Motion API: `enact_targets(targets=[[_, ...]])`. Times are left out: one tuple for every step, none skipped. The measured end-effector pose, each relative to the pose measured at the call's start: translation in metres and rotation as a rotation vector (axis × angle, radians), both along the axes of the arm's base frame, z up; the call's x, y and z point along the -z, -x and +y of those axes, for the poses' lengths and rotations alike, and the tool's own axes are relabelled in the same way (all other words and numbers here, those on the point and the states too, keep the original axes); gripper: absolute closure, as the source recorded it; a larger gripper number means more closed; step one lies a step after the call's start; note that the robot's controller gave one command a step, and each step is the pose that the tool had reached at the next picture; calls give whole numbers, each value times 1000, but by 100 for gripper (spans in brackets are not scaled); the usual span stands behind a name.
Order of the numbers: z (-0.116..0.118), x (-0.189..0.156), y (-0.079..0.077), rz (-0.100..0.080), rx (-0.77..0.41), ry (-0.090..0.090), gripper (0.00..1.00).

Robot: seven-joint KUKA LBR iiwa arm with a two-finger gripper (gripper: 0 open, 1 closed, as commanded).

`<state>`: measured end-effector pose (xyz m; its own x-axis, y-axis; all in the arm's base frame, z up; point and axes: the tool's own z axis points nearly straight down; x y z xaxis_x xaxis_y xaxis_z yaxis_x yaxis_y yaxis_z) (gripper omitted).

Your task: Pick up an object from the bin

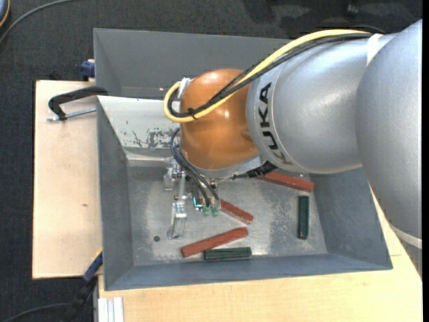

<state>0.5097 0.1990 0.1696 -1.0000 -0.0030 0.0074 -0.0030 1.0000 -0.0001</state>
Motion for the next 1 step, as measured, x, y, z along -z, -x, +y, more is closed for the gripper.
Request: enact_targets(targets=[[29, 103, -28, -2, 142, 1, 0]])
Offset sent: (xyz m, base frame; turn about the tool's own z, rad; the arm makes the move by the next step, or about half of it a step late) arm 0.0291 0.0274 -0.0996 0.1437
